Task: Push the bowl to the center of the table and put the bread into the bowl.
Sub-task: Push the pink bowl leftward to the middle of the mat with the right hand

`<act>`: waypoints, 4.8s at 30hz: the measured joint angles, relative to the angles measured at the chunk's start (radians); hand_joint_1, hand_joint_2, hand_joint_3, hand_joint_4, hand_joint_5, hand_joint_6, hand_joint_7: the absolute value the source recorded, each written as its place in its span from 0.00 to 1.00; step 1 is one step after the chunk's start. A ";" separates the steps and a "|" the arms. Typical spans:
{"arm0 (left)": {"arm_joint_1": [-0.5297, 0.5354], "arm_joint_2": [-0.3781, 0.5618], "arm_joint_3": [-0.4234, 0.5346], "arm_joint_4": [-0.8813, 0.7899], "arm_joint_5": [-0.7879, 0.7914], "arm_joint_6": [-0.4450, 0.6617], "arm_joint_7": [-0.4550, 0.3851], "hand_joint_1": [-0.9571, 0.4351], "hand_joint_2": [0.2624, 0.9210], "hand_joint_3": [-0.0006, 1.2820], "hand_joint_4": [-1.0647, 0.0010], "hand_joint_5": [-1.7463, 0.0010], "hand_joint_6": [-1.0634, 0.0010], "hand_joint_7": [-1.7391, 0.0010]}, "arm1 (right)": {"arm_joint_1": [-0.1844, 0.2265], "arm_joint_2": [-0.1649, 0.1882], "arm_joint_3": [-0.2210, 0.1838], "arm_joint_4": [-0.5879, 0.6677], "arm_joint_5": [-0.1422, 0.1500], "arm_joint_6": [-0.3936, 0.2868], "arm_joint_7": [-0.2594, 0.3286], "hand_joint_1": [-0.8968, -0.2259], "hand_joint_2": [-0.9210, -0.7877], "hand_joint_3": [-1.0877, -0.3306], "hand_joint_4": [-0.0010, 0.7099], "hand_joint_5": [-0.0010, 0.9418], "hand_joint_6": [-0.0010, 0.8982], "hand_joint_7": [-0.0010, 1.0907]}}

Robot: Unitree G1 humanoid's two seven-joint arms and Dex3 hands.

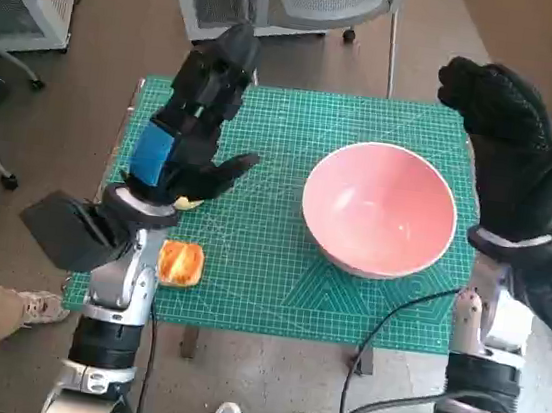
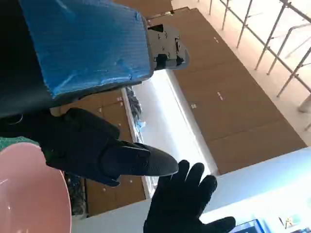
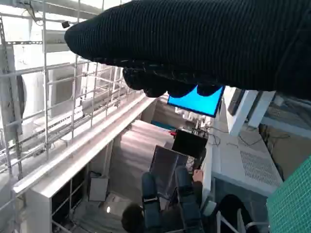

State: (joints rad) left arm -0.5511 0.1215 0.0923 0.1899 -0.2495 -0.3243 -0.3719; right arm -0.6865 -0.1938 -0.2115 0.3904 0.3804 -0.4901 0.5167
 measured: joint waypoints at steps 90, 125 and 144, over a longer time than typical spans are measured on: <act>0.025 -0.011 0.008 -0.039 -0.034 0.047 0.020 0.30 0.93 0.20 1.00 1.00 1.00 0.76 | -0.157 -0.153 -0.181 0.904 -0.080 0.105 -0.266 0.53 0.00 0.29 0.21 0.00 0.31 0.00; 0.110 0.030 0.033 -0.157 -0.023 0.075 0.071 0.30 0.93 0.19 0.98 0.99 1.00 0.76 | -0.191 0.085 -0.099 0.913 -0.209 0.187 -0.310 0.46 0.00 0.40 0.31 0.00 0.37 0.01; 0.137 0.037 0.039 -0.172 0.009 0.075 0.097 0.28 0.97 0.17 0.97 0.99 1.00 0.76 | -0.249 0.116 -0.090 0.911 -0.227 0.206 -0.294 0.49 0.00 0.37 0.29 0.00 0.34 0.00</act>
State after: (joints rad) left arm -0.4142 0.1584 0.1313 0.0175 -0.2407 -0.2495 -0.2747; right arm -0.9350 -0.0781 -0.3017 1.3016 0.1531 -0.2836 0.2224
